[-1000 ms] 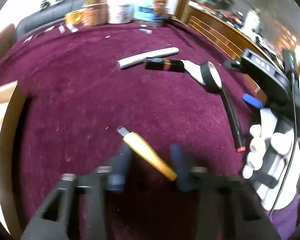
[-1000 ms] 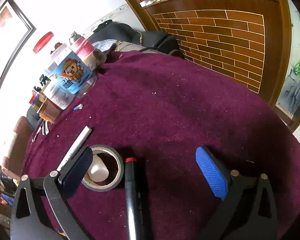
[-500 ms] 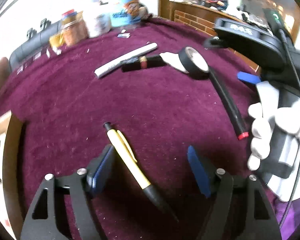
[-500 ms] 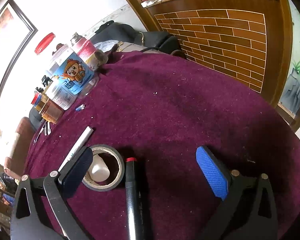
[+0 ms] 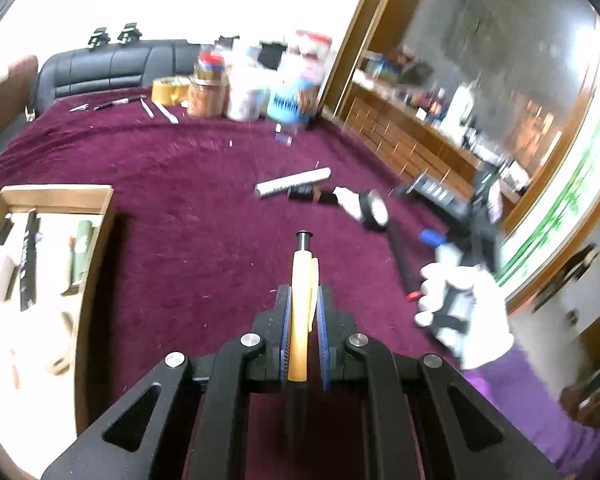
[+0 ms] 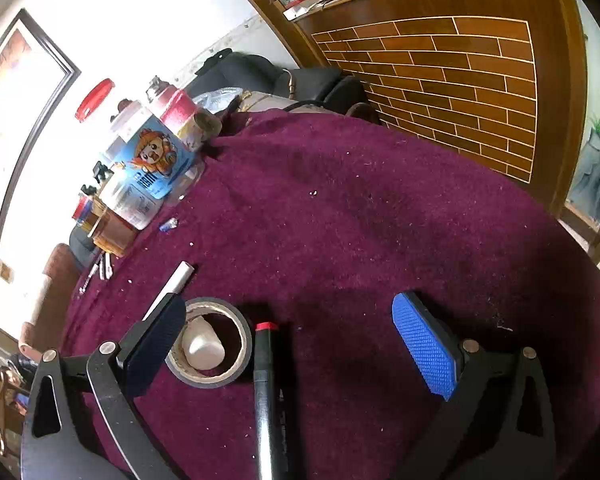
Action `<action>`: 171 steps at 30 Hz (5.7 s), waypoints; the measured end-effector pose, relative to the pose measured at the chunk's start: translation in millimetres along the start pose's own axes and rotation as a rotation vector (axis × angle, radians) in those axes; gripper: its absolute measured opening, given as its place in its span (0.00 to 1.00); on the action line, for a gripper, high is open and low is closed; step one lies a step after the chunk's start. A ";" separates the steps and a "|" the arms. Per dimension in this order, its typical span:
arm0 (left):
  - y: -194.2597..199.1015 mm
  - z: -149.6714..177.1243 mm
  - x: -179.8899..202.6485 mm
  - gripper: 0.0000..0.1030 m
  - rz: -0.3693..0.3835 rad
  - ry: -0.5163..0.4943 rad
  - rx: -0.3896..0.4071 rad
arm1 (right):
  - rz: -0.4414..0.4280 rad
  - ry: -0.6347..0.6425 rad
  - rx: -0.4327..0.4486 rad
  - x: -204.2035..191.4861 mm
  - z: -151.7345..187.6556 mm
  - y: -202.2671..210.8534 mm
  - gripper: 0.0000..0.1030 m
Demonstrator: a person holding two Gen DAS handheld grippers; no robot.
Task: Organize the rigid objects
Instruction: 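Close the left tool on the yellow pen and lift it, then grasp the black marker with red end using the right tool, then carry the yellow pen and red-ended marker into the tray and release with both tools, then withdraw both tools from the tray back over the table, then lower the right tool onto the black tape roll and close on it, then grasp the white squeeze bottle with the left tool while the right tool lifts the tape roll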
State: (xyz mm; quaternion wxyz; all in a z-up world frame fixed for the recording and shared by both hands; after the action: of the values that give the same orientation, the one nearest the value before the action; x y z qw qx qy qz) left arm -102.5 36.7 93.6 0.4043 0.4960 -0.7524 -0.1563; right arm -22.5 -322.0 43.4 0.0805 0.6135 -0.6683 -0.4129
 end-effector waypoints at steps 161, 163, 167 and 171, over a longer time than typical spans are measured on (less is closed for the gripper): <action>-92.0 -17.3 18.3 0.70 -0.094 -0.112 -0.189 | -0.185 0.385 -0.104 -54.6 33.7 25.7 0.72; -103.6 -20.9 39.3 0.70 -0.075 -0.222 -0.170 | -0.160 0.324 -0.132 -37.8 28.1 18.2 0.72; -139.4 -32.4 80.3 0.65 0.026 -0.451 -0.197 | -0.180 0.196 -0.123 -12.1 19.8 15.3 0.72; -180.5 -41.1 94.5 0.56 0.085 -0.504 -0.307 | -0.205 0.117 -0.138 4.0 17.0 13.8 0.72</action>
State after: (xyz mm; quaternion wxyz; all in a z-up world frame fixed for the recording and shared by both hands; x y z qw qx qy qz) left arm 23.6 -121.9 47.2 0.2815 0.3424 -0.8167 -0.3694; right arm -44.3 -319.1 39.8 0.1186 0.6946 -0.5662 -0.4277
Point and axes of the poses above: each gripper's, at about its wrist camera, not at the fingertips, and y roughly against the way its jaws point, x to its right, z to its underside, the point moved 1 cm from there along -y, roughly the way its jaws point, and after that the axes turned 11 degrees about y, right-handed, at the moved point
